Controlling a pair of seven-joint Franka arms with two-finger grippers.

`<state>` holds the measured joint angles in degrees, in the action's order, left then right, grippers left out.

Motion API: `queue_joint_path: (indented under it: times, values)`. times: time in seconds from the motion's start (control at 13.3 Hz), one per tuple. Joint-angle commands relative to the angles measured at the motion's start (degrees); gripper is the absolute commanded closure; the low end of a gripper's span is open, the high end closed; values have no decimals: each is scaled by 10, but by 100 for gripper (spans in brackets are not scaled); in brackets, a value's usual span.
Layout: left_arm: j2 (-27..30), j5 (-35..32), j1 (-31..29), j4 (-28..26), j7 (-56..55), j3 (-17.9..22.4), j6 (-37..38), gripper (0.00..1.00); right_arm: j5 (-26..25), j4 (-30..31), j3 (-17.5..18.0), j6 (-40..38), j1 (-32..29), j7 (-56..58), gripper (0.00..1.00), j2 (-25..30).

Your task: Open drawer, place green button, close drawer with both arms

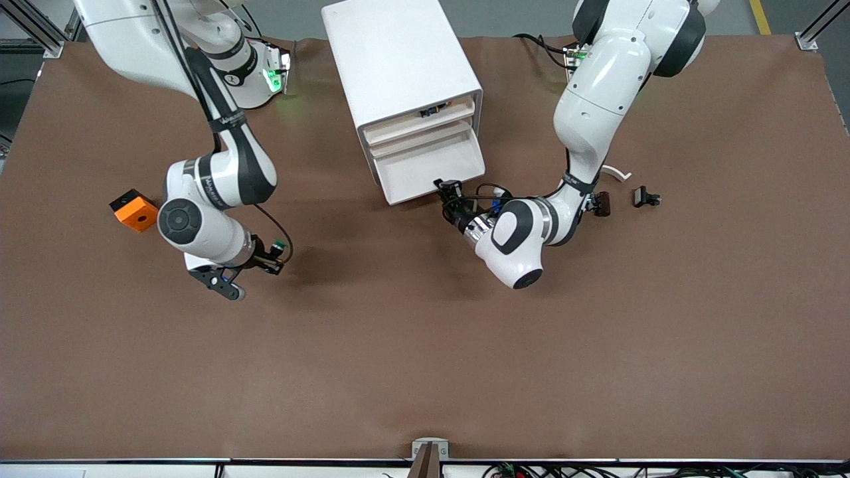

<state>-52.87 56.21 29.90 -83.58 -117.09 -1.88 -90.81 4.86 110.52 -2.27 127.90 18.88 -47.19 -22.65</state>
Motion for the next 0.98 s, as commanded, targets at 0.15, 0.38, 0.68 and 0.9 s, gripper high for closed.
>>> queue_joint_path:
  times: [0.15, 0.38, 0.68, 0.9]
  values:
    - [-10, -45, 0, 65, 41, 20, -20, 0, 5, -43, -3, -70, 74, -166, 100, 29]
    - [25, -46, -4, 90, 43, 63, -16, 0, 5, -59, -4, -77, 127, -267, 100, 33]
    - [79, -123, -5, 118, 69, 107, -14, 0, 5, -84, -4, -75, 197, -394, 100, 31]
    - [135, -223, -5, 121, 137, 109, -12, 0, 4, -87, -4, -71, 251, -492, 100, 29]
